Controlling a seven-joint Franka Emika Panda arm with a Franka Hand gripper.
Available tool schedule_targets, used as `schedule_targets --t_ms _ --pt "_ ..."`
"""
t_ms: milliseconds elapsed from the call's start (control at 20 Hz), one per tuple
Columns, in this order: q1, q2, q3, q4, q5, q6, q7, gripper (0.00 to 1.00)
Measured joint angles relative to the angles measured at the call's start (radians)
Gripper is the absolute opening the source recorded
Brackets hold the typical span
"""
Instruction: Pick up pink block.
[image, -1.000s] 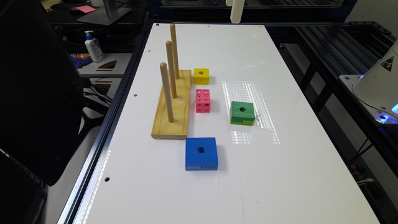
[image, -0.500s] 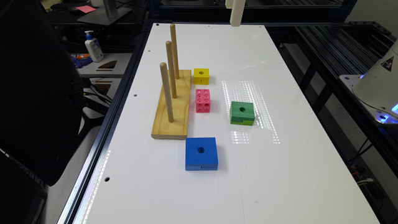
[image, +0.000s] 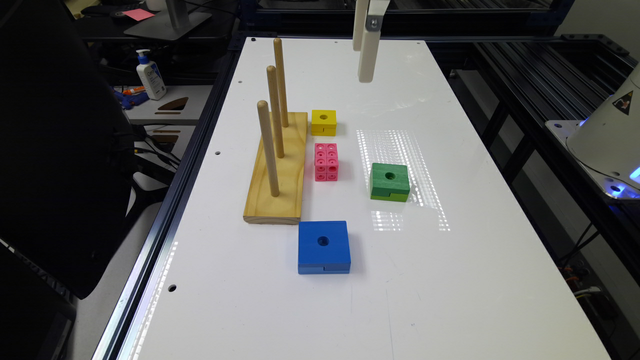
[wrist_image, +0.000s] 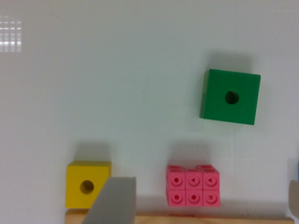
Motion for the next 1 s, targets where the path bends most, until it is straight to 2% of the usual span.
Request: schedule_targets --t_ms 100,400,750,1000 --pt "0.0 0.01 0.0 -0.005 0.0 0.006 0.0 1.0" --pt "0.0 0.063 0.001 -0.009 0.0 0.06 0.0 1.0" --pt "0.0 0.083 0.002 -0.01 0.0 0.071 0.0 1.0" --pt "0.0 0.15 0.002 -0.02 -0.0005 0.147 0.0 1.0"
